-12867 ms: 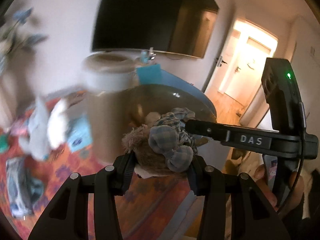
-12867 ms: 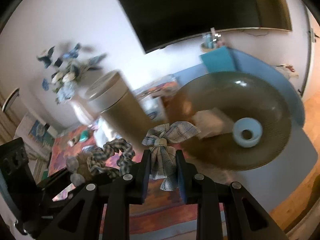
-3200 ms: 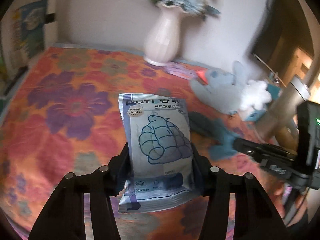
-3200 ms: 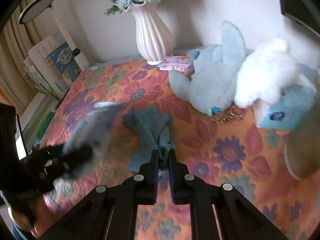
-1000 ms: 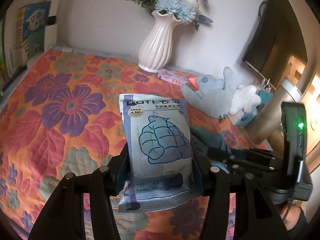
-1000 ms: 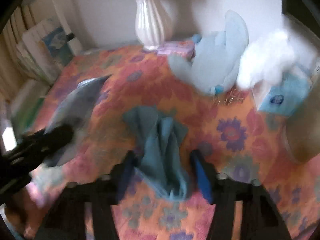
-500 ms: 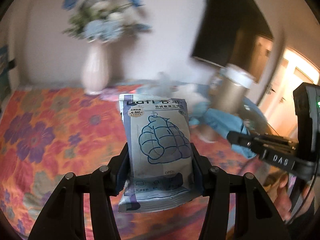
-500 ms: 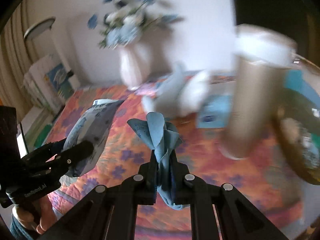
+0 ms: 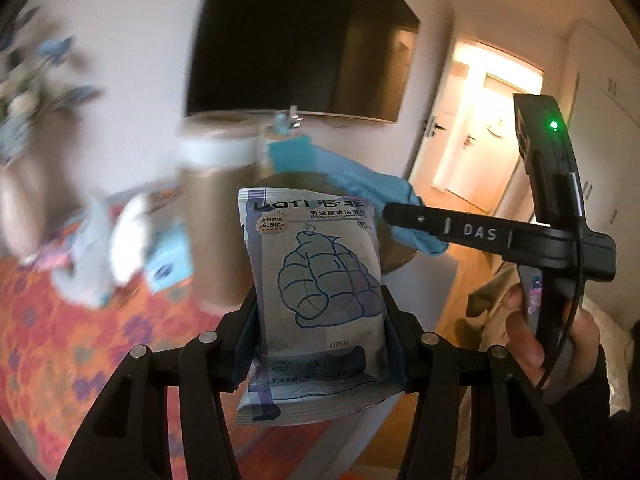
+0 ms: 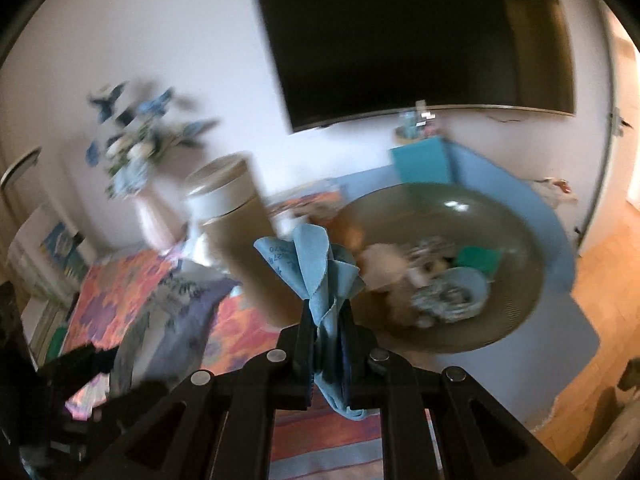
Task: Organize soft objects
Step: 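Carry the packet and teal cloth over to the brown glass bowl, then open both grippers to drop packet and cloth into the bowl, then return both open grippers to the bedspread, then grasp the pink cartoon wipes packet with the left gripper while the right grasps the blue plush bunny, then carry the wipes packet and plush bunny over to the glass bowl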
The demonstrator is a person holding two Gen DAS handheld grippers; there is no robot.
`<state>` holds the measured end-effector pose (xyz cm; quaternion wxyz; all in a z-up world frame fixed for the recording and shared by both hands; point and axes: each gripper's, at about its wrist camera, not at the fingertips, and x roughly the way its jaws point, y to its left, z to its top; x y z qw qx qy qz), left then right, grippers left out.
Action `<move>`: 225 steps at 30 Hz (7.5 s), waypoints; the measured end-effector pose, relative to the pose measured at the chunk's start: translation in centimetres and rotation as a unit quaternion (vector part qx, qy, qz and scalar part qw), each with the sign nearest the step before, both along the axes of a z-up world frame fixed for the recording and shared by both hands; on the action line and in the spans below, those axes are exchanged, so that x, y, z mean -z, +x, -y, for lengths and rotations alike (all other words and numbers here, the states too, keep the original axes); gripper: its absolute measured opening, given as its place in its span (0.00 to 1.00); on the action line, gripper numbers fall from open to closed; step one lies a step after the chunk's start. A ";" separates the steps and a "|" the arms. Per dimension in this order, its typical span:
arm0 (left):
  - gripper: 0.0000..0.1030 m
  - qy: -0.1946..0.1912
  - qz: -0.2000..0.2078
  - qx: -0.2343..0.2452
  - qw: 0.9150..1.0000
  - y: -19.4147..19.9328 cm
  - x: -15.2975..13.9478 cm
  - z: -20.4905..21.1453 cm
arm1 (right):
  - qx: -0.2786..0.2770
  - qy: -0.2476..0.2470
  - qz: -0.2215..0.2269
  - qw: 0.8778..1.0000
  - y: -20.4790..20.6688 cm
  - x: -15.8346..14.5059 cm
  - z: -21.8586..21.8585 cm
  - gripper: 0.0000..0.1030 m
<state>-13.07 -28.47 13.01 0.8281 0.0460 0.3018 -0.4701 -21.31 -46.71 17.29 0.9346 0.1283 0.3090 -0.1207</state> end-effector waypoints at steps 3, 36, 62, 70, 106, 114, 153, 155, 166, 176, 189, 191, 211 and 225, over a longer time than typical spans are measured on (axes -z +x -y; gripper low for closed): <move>0.50 -0.001 0.011 0.007 1.000 0.9 -1.0 3.8 | 0.030 0.008 0.011 0.999 -0.2 -0.7 2.8 0.09; 0.88 0.049 0.086 -0.006 0.995 -1.3 -1.2 5.4 | 0.078 0.082 0.040 0.993 -0.2 -0.4 9.5 0.57; 0.96 0.086 -0.012 -0.362 0.928 14.4 9.3 -22.9 | -0.195 -0.040 -0.052 0.979 17.3 10.0 -22.3 0.80; 0.97 0.062 -0.100 -0.372 0.921 16.7 11.2 -24.8 | -0.167 0.030 -0.086 0.982 20.6 13.8 -20.7 0.80; 0.99 0.038 -0.147 -0.364 0.919 17.4 12.1 -25.6 | -0.116 0.035 -0.114 0.986 21.1 14.2 -19.2 0.87; 0.98 0.002 -0.201 -0.281 0.938 17.2 8.9 -25.6 | -0.089 0.061 -0.082 0.991 18.9 12.9 -17.6 0.87; 0.77 0.292 0.055 0.011 0.955 31.4 11.5 -7.5 | -0.134 0.119 -0.081 0.980 17.7 14.1 -19.1 0.50; 0.66 0.295 0.047 0.009 0.954 31.3 11.5 -7.9 | -0.135 0.120 -0.079 0.980 17.5 14.2 -19.1 0.50; 0.55 0.290 -0.054 0.009 0.955 28.2 10.6 -10.9 | -0.143 0.130 -0.074 0.978 17.0 14.1 -18.3 0.50; 0.47 0.278 -0.097 -0.088 0.952 26.4 11.1 -14.6 | -0.163 0.148 -0.059 0.974 16.6 13.7 -18.4 0.49; 0.53 0.229 -0.181 -0.185 0.939 14.5 10.1 -25.9 | -0.207 0.213 -0.117 0.948 12.3 14.5 -21.4 0.50; 0.64 0.209 -0.179 -0.180 0.944 13.2 9.7 -26.5 | -0.198 0.219 -0.126 0.947 12.1 14.6 -20.9 0.56; 0.53 0.199 -0.082 -0.234 0.948 9.8 11.7 -26.8 | -0.200 0.114 -0.138 0.963 15.7 13.8 -21.4 0.86; 0.36 0.081 -0.100 -0.273 0.953 5.9 9.5 -28.2 | -0.208 0.094 -0.084 0.970 12.4 11.8 -22.8 0.59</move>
